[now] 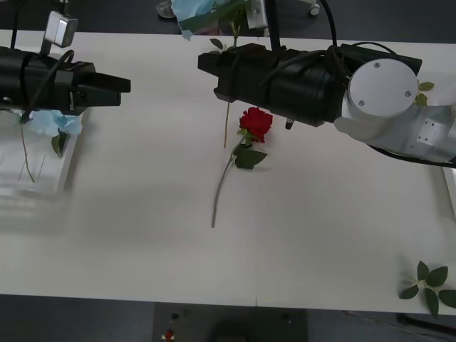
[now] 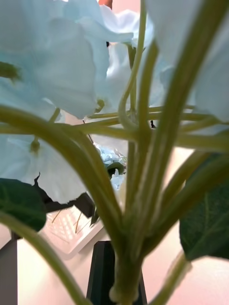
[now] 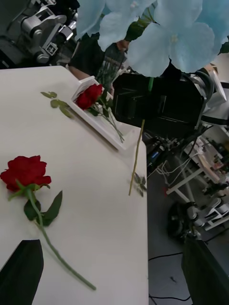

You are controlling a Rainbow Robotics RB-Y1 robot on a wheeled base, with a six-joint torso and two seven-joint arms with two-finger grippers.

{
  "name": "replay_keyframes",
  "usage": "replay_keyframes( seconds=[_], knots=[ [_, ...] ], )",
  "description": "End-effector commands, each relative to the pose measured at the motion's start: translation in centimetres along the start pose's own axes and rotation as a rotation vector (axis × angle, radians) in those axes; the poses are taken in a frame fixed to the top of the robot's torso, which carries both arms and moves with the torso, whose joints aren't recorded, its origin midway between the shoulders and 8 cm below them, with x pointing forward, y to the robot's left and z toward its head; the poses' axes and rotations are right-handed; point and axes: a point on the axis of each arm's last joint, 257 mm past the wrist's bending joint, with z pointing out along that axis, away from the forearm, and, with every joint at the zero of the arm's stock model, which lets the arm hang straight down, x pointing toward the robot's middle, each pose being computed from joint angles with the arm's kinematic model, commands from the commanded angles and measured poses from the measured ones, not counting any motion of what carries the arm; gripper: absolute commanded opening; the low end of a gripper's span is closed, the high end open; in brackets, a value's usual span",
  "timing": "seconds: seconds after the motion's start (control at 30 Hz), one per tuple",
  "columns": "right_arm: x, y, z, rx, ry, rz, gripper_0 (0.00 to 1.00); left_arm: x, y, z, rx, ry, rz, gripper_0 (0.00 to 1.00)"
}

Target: Put the red flowers into the right box and the blue flowers into the left box

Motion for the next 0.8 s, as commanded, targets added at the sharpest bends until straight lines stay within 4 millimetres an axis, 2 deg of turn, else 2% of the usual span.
replay_keyframes(
  seconds=[0.03, 0.53, 0.7, 0.8],
  knots=[
    [-1.3, 0.8, 0.2, -0.015, -0.016, -0.025, 0.0, 0.6, -0.5, 1.9, 0.057, -0.016, -0.025, 0.84],
    [-1.3, 0.8, 0.2, -0.015, -0.016, -0.025, 0.0, 3.3, -1.7, 9.9, 0.139, -0.018, -0.029, 0.84],
    [-1.3, 0.8, 0.2, -0.015, -0.016, -0.025, 0.0, 3.3, -2.5, 12.1, 0.17, -0.028, -0.026, 0.84],
    [-1.3, 0.8, 0.2, -0.015, -0.016, -0.025, 0.0, 3.3, -2.4, 14.1, 0.161, -0.031, -0.023, 0.84]
  ],
)
